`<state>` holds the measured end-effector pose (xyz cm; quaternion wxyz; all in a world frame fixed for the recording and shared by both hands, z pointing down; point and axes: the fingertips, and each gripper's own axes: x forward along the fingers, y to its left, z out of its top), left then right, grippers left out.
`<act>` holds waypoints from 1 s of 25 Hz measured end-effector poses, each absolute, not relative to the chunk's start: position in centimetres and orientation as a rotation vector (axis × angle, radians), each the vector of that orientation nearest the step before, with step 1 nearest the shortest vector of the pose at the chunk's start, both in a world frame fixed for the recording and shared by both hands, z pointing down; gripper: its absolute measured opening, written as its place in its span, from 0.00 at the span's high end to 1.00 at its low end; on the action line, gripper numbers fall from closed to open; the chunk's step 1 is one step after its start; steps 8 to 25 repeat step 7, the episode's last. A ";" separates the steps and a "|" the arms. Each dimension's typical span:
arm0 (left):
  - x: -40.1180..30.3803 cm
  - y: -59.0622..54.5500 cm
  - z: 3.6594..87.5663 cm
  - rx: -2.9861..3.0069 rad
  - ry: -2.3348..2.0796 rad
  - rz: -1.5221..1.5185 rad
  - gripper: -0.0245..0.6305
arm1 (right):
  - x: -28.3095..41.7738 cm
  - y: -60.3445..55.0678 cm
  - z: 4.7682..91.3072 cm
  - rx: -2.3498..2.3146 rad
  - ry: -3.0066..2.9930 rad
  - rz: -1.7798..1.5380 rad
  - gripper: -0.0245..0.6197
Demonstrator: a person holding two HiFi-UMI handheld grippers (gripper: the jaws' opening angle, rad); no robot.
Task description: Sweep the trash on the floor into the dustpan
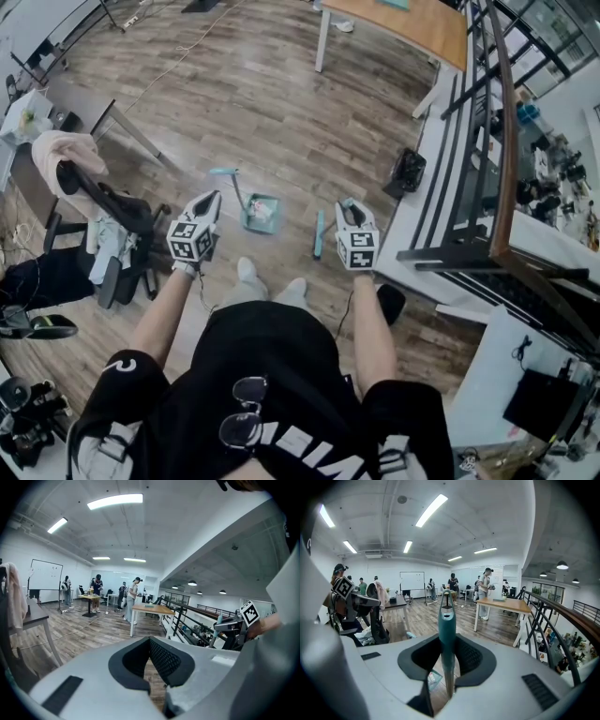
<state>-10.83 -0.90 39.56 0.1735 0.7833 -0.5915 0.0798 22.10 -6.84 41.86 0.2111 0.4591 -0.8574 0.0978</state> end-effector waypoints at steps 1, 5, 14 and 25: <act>-10.7 -0.8 39.6 2.221 -1.677 0.227 0.96 | 22.2 -6.8 41.9 1.276 -2.384 0.270 0.83; -10.1 -0.5 39.9 2.221 -1.677 0.235 0.96 | 22.8 -6.4 42.1 1.262 -2.381 0.284 0.83; -9.8 -0.4 40.0 2.218 -1.679 0.238 0.96 | 23.1 -6.3 42.2 1.259 -2.379 0.289 0.83; -9.8 -0.4 40.0 2.218 -1.679 0.238 0.96 | 23.1 -6.3 42.2 1.259 -2.379 0.289 0.83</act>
